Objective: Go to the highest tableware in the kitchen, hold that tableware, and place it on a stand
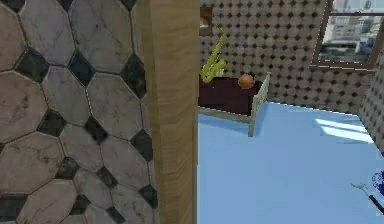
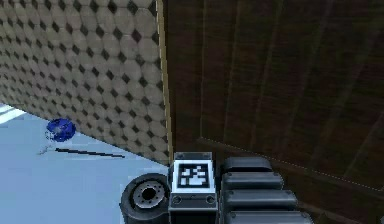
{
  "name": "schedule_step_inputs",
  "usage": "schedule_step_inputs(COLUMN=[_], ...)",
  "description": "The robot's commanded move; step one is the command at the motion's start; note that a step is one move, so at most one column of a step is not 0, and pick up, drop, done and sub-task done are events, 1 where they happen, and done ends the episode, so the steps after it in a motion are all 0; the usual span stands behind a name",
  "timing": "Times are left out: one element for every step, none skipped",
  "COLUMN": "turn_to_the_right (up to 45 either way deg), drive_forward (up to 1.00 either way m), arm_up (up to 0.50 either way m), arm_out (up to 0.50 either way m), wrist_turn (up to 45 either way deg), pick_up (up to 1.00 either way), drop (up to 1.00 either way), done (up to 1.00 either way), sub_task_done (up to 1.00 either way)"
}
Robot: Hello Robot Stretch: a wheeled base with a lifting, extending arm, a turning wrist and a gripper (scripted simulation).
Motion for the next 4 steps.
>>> schedule_step_inputs(turn_to_the_right=[45.0,24.0,0.0,-33.0], drive_forward=[0.0,0.0,0.4,0.0], arm_up=[0.0,0.0,0.0,0.0], arm_out=[0.0,0.0,0.0,0.0], wrist_turn=[0.0,0.0,0.0,0.0], pick_up=[0.0,0.0,0.0,0.0], drop=[0.0,0.0,0.0,0.0], done=[0.0,0.0,0.0,0.0], sub_task_done=[0.0,0.0,0.0,0.0])
